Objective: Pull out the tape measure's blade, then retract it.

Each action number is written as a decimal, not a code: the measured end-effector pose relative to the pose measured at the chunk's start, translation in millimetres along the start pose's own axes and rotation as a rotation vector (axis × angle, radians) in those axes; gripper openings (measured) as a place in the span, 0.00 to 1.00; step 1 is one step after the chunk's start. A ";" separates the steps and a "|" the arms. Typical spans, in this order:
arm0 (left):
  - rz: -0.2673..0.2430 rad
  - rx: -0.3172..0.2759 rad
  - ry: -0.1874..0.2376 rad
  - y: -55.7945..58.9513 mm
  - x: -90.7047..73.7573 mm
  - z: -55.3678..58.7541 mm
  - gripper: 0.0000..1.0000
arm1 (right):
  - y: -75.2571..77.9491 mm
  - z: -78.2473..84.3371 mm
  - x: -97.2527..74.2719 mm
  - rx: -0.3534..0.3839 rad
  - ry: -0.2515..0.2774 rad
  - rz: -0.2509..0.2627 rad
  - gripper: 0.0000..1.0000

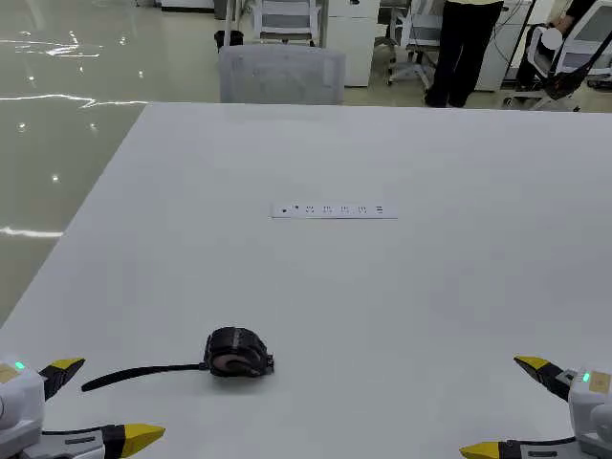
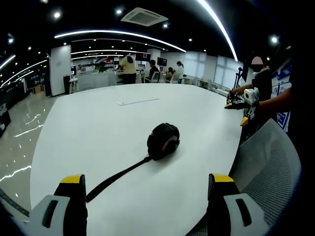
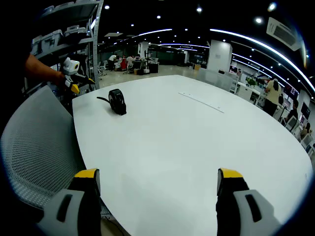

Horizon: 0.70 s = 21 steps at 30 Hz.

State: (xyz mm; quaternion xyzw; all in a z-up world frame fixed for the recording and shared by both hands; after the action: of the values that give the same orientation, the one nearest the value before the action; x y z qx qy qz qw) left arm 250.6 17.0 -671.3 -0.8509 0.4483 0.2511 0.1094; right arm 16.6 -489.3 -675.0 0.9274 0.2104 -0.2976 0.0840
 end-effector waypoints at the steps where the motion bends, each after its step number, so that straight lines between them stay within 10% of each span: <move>1: 0.001 -0.001 0.000 0.0 0.0 0.1 1.00 | -0.6 0.3 0.1 -0.002 -0.003 -0.001 1.00; 21: -0.001 -0.009 0.000 -2.0 -0.8 1.3 1.00 | -1.7 2.3 -0.3 0.003 -0.010 -0.006 1.00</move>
State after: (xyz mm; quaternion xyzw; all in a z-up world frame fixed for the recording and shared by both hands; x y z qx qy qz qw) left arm 251.4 19.2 -672.0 -0.8516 0.4467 0.2532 0.1055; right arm 14.5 -488.5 -676.7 0.9254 0.2122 -0.3028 0.0826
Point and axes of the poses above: the centre of the closed fingertips' face, and the gripper's own axes: x roughly forward along the fingers, y roughly to its right, z roughly out of its underside, the point moved 10 cm from there along -x, roughly backward along the fingers, and after that the axes turned 5 degrees about -z, right-handed, at the moved point
